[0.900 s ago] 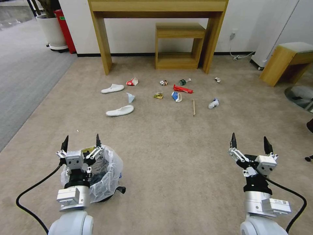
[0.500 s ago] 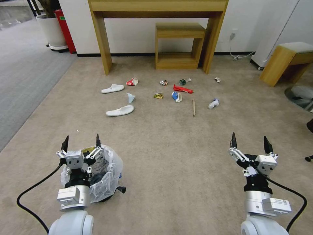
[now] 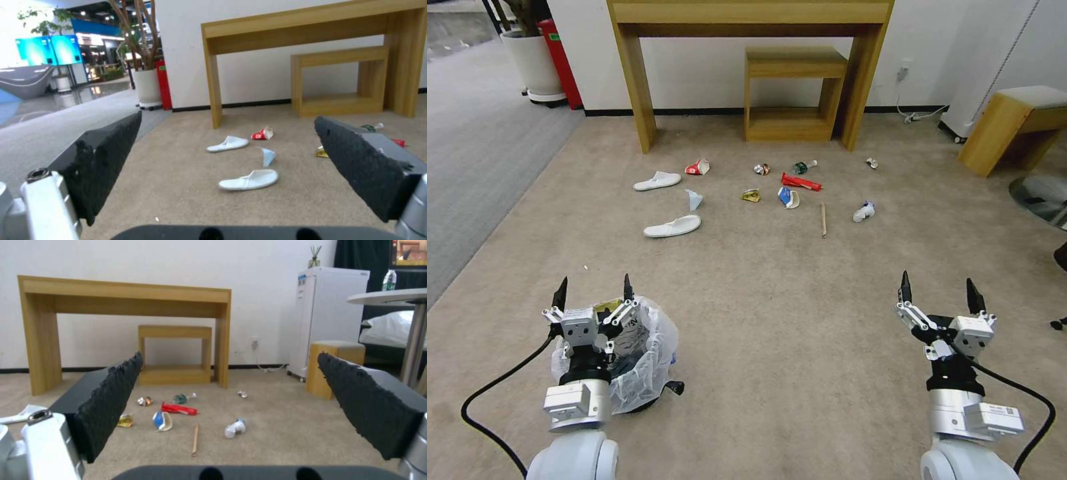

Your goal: Pick up the trash bin and place the garbage on the floor into it.

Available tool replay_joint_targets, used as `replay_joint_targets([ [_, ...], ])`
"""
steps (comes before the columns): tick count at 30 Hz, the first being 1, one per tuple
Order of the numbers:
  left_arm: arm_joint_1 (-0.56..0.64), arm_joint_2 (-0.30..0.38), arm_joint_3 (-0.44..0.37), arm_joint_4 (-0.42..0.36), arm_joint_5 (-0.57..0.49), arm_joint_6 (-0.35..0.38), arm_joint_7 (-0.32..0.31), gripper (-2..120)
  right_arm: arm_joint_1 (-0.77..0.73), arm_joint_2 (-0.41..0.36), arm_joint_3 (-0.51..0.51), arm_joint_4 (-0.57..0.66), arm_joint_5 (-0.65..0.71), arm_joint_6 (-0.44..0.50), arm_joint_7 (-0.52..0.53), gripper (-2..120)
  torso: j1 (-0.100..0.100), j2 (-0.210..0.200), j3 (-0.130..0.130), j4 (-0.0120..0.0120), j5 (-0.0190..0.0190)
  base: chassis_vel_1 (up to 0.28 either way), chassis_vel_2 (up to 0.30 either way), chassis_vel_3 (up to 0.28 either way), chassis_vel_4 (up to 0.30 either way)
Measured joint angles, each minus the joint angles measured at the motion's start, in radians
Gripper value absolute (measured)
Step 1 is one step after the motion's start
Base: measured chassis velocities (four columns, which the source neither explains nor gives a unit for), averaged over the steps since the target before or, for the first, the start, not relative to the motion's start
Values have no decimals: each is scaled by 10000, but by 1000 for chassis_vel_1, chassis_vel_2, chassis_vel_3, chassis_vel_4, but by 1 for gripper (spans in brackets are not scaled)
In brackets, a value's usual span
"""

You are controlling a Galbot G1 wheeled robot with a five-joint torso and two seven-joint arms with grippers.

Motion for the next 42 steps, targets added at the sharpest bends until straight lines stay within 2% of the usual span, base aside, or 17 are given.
replay_joint_targets([
  [21, -4, 0, -18, 56, -21, -92, 6, 100, 32, 124, 38, -71, -206, 44, 54, 100, -1, 0, 1, -1, 2, 8, 6, -7, -7],
  [35, 18, 1, -42, 56, -31, -150, -6, 100, 15, 129, 34, -107, -203, 257, -22, 100, 0, 0, 0, 1, 1, 220, 208, -191, -215],
  [36, 23, 2, -42, 57, -36, -150, -10, 100, 11, 131, 23, -127, -196, 327, -70, 100, 0, 0, 1, 0, -7, 189, 140, -158, -157],
  [42, 25, 0, -39, 55, -43, -138, -22, 100, 62, 103, -4, -211, -81, 495, -82, 100, 0, 0, 0, 0, 5, 51, 34, -45, -47],
])
